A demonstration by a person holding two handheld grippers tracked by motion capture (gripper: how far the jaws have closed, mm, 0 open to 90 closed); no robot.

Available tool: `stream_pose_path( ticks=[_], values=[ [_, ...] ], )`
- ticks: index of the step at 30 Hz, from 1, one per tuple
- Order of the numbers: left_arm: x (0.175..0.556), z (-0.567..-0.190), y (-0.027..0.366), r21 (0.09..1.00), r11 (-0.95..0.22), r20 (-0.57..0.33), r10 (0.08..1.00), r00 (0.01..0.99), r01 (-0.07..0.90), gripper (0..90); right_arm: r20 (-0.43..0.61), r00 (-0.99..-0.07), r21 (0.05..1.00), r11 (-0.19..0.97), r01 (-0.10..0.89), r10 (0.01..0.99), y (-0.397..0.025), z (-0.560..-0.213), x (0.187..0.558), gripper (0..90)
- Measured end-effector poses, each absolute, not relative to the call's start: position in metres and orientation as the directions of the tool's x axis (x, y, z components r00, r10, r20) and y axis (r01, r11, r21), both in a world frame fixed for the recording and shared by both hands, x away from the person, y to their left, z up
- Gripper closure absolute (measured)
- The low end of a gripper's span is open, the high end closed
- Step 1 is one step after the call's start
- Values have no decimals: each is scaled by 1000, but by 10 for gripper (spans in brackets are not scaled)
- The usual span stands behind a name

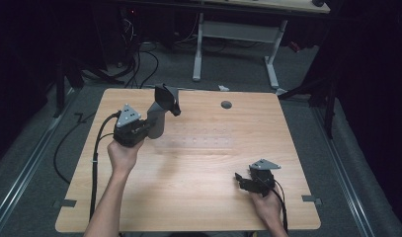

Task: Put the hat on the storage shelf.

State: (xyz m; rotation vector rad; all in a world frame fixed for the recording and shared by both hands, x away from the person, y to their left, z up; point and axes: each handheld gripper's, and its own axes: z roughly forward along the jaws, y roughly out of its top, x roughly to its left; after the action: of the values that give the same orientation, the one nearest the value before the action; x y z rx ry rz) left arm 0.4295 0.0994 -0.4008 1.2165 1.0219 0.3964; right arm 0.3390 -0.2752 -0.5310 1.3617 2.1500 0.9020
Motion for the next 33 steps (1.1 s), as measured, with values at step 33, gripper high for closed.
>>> stream_pose_path(
  ticks=[33],
  values=[
    [439, -419, 104, 890, 382, -456, 722, 520, 249, 865, -19, -422, 721, 305, 622, 906, -275, -531, 339, 322]
  ],
)
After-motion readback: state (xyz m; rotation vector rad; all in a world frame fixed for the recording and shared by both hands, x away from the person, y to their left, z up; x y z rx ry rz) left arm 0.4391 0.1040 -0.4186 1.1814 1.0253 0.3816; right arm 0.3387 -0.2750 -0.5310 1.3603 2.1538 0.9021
